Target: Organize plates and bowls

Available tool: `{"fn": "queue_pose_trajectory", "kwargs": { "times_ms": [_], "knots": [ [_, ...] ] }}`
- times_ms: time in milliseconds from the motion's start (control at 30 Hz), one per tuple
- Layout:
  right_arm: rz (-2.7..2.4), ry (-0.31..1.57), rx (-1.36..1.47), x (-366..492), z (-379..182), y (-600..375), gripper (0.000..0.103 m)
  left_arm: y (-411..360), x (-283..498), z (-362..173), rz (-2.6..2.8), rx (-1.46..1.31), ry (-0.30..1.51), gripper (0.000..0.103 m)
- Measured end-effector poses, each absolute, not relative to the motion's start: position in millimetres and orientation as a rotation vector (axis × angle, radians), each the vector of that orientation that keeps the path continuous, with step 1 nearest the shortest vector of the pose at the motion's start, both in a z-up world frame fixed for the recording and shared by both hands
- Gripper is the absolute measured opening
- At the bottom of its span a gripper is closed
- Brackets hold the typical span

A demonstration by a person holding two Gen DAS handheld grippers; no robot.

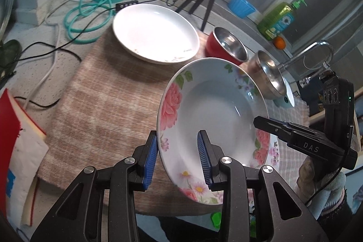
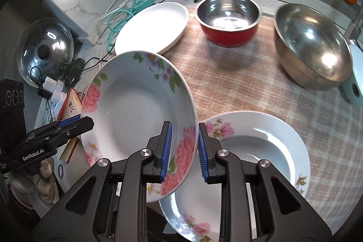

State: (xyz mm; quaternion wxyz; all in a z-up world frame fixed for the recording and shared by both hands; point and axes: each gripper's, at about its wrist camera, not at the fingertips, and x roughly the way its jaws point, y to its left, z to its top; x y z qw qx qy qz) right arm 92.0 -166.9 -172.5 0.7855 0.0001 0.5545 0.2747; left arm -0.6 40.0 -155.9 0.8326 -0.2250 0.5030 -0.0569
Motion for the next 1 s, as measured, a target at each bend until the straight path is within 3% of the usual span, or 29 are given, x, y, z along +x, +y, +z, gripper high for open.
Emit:
{"fn": "queue_pose_trajectory", "kwargs": {
  "times_ms": [1000],
  "knots": [
    [0.330, 1.257, 0.151, 58.6, -203.5, -292.7, 0.023, -69.6, 23.0, -170.9, -0.367, -0.283, 1.176, 0.032]
  ]
}}
